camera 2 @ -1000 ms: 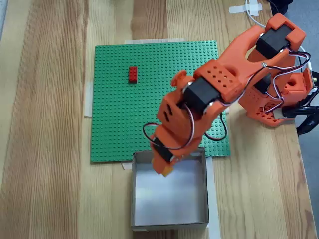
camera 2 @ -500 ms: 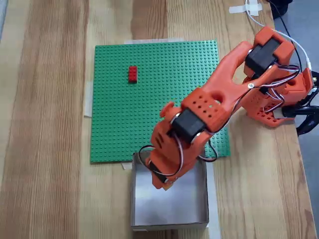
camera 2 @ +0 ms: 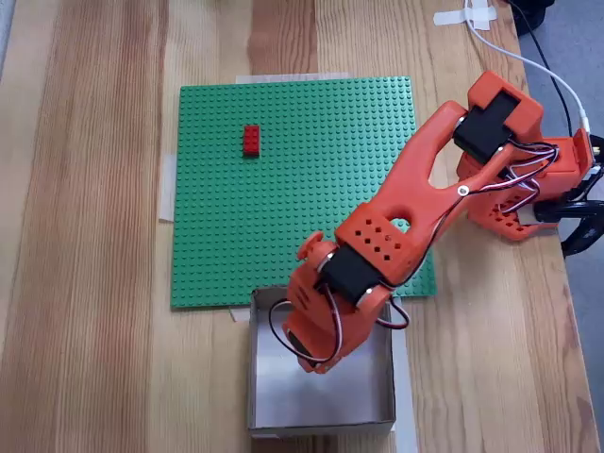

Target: Pick the yellow lego block and put it in the box.

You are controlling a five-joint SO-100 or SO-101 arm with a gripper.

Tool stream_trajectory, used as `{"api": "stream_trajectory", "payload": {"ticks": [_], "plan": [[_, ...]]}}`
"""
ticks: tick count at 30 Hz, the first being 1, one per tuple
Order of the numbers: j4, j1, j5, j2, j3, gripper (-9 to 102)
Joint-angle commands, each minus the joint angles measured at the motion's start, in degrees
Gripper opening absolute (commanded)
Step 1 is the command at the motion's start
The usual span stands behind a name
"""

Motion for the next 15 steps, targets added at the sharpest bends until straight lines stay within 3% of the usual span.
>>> {"api": "stream_trajectory", "payload": {"ticks": [1,15], "plan": [[-1.5,-0.6,0.4,-0.4,-0.7,-1],[-4.3,-1.2,2.1,-7.4,-0.9,-1]]}}
